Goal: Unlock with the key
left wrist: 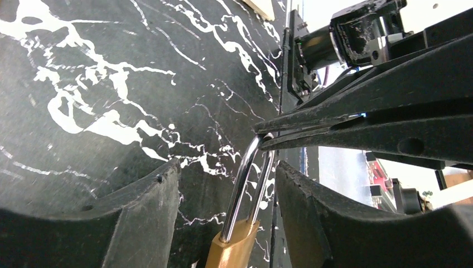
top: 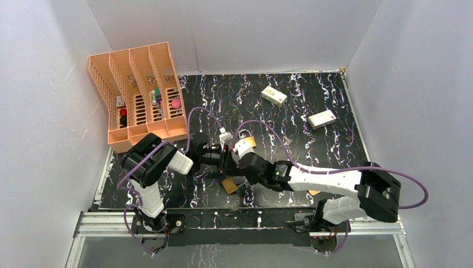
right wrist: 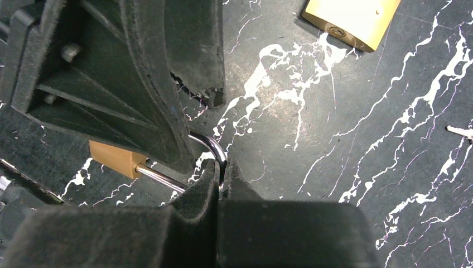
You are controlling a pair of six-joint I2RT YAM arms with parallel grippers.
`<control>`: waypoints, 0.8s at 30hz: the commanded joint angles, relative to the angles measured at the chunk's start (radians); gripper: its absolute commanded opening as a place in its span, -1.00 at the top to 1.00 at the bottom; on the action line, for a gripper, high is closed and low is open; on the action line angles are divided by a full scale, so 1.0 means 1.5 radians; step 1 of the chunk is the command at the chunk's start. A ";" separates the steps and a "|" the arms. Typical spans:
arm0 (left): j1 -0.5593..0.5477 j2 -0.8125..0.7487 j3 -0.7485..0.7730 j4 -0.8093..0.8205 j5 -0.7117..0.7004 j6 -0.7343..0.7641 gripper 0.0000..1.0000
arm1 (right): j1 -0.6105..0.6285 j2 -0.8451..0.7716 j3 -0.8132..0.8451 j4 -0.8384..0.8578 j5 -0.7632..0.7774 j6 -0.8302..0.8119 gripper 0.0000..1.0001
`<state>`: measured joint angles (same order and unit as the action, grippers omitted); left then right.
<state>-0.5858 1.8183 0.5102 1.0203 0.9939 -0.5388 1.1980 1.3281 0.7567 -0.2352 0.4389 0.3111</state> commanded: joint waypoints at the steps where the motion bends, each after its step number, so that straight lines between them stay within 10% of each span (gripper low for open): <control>1: -0.007 -0.011 0.028 0.033 0.044 0.022 -0.16 | 0.001 -0.029 0.006 0.036 0.008 0.010 1.00; 24: -0.030 -0.016 -0.008 0.034 0.073 0.016 0.94 | 0.001 -0.040 0.017 0.031 0.013 0.011 1.00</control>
<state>-0.6147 1.8259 0.5102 1.0397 1.0626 -0.5327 1.2030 1.3052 0.7563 -0.2363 0.4370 0.3176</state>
